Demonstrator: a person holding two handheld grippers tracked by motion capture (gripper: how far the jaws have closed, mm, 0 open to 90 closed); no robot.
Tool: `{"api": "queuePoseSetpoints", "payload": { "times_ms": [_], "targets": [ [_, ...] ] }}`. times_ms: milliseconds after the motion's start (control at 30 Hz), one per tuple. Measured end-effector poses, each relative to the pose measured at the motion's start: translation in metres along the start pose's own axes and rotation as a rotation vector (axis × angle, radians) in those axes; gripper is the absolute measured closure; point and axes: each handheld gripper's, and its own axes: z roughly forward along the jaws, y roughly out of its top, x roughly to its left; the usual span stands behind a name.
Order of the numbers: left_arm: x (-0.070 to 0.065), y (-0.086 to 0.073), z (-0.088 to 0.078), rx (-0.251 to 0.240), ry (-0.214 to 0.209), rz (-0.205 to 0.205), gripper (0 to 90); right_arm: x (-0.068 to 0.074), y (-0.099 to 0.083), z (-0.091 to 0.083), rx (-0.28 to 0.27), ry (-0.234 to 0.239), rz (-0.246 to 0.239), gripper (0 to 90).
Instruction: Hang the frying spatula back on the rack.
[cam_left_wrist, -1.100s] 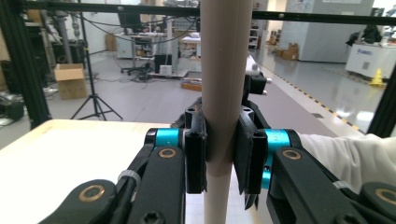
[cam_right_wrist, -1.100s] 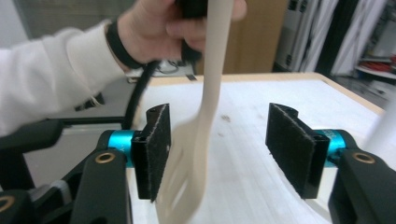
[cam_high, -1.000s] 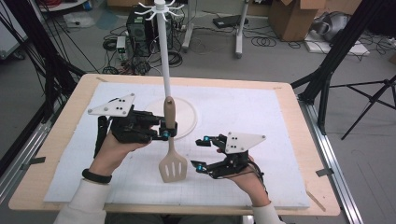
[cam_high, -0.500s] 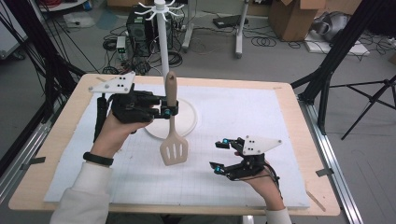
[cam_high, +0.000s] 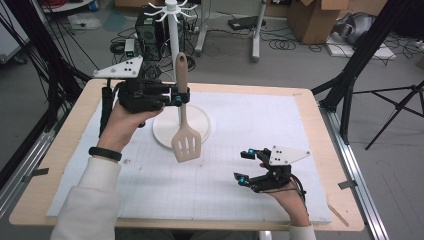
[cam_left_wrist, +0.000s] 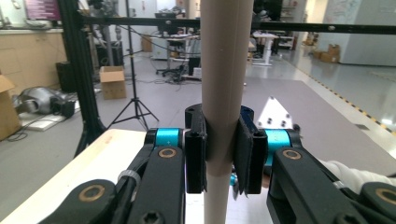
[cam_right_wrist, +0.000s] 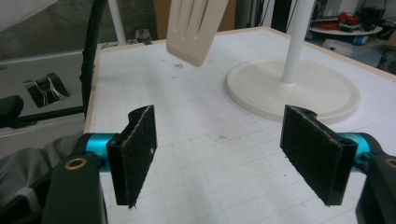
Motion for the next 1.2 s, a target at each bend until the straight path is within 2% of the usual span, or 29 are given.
{"api": "queuePoseSetpoints", "payload": {
  "times_ms": [133,433,633,933,1200],
  "targets": [
    [0.005,0.005,0.002,0.009,0.019,-0.007,76.0,-0.001,0.0,-0.004,-0.012,-0.006,0.0,26.4],
    [0.019,0.017,0.005,-0.005,0.065,-0.031,76.0,-0.002,-0.001,-0.008,-0.017,-0.019,0.004,26.2],
    [0.028,0.019,0.005,-0.016,0.088,-0.057,76.0,-0.001,-0.002,-0.01,-0.015,-0.013,0.011,26.2],
    [0.039,0.021,0.005,-0.007,0.119,-0.073,76.0,-0.002,-0.004,-0.012,-0.019,-0.019,0.015,26.2],
    [0.044,0.023,0.001,-0.019,0.134,-0.078,76.0,-0.001,-0.005,-0.013,-0.021,-0.013,0.025,26.1]
  ]
}}
